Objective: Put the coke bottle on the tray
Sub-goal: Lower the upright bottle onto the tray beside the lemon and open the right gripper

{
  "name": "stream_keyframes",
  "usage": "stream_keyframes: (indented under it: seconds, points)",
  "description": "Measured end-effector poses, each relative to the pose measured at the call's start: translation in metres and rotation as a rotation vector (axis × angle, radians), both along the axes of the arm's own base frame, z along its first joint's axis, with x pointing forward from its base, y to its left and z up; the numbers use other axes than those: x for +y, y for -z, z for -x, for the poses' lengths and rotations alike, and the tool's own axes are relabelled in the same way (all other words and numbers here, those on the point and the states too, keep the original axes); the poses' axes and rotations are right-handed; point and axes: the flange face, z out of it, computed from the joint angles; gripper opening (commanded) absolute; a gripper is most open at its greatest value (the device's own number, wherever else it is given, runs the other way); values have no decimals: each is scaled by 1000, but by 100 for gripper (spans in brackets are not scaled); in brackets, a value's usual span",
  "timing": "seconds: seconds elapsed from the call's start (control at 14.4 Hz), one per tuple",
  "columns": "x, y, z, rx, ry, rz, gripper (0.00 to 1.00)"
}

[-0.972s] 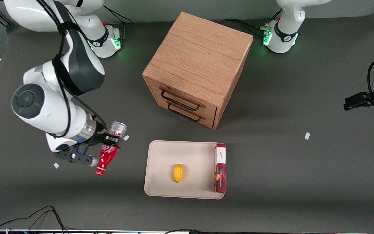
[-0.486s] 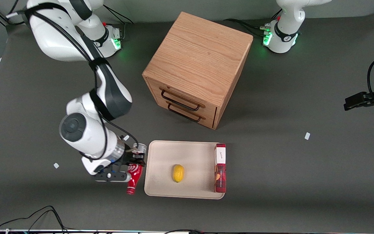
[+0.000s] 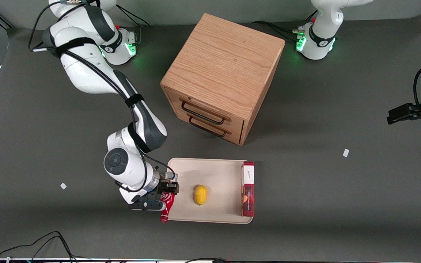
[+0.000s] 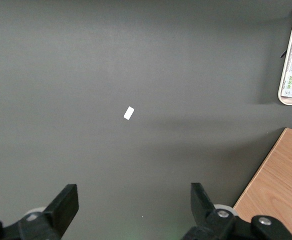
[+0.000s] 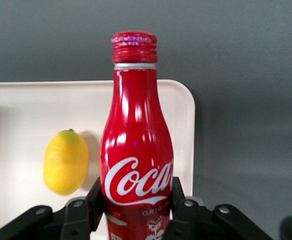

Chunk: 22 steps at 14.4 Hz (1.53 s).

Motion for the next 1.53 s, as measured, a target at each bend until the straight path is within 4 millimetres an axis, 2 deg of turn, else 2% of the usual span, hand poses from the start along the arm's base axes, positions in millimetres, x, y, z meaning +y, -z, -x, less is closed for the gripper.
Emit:
stream_keyframes:
  seconds: [0.07,0.14,0.56,0.76,0.83,0.9,1.53]
  points:
    - [0,10,0,-3,2,-2,27]
    - [1,17,0,-5,2,-4,30]
    - [4,54,4,-27,6,-14,40]
    - [4,56,3,-48,10,-23,79]
    - [4,57,3,-50,11,-24,97]
    - [4,59,4,-55,11,-26,100]
    - [5,62,3,-83,7,-27,100]
